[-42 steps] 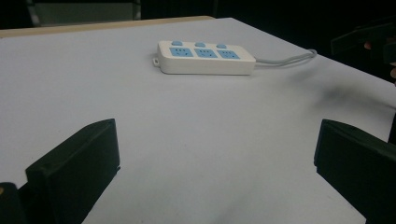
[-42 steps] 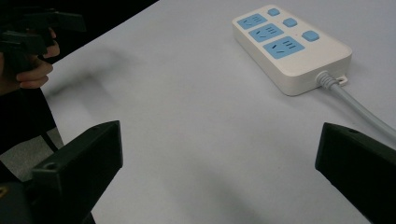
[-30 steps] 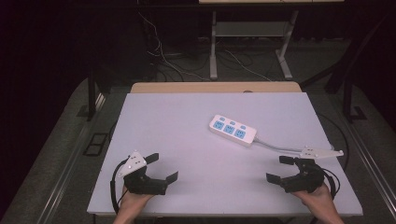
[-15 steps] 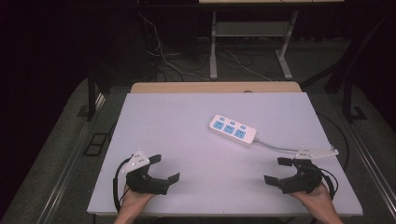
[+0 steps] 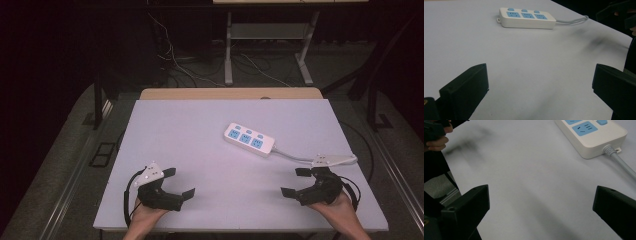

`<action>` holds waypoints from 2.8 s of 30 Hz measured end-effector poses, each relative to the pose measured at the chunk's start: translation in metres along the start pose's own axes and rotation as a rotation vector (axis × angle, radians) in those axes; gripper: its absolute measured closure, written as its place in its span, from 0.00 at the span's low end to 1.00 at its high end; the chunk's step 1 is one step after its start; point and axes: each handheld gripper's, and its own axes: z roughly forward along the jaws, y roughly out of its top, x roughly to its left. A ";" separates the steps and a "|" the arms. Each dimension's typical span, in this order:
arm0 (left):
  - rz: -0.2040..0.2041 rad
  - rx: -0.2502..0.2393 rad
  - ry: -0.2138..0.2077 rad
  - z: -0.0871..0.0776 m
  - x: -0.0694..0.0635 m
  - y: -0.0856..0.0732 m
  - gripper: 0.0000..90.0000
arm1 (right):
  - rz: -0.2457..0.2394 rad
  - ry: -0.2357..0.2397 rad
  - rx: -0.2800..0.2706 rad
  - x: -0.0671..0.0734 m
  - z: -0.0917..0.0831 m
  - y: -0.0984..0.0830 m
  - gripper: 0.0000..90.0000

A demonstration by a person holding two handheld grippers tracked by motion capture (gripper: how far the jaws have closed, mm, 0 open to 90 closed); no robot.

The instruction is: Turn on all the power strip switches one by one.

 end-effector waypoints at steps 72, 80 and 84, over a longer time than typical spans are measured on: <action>0.008 0.016 -0.004 0.000 0.003 -0.001 0.00 | -0.106 -0.031 0.214 -0.051 0.035 0.123 0.01; 0.005 0.011 0.000 0.000 0.005 -0.001 0.00 | -0.087 -0.040 0.215 -0.061 0.043 0.128 0.01; 0.007 0.011 0.000 0.000 0.004 -0.002 0.00 | -0.078 -0.042 0.208 -0.064 0.045 0.130 0.01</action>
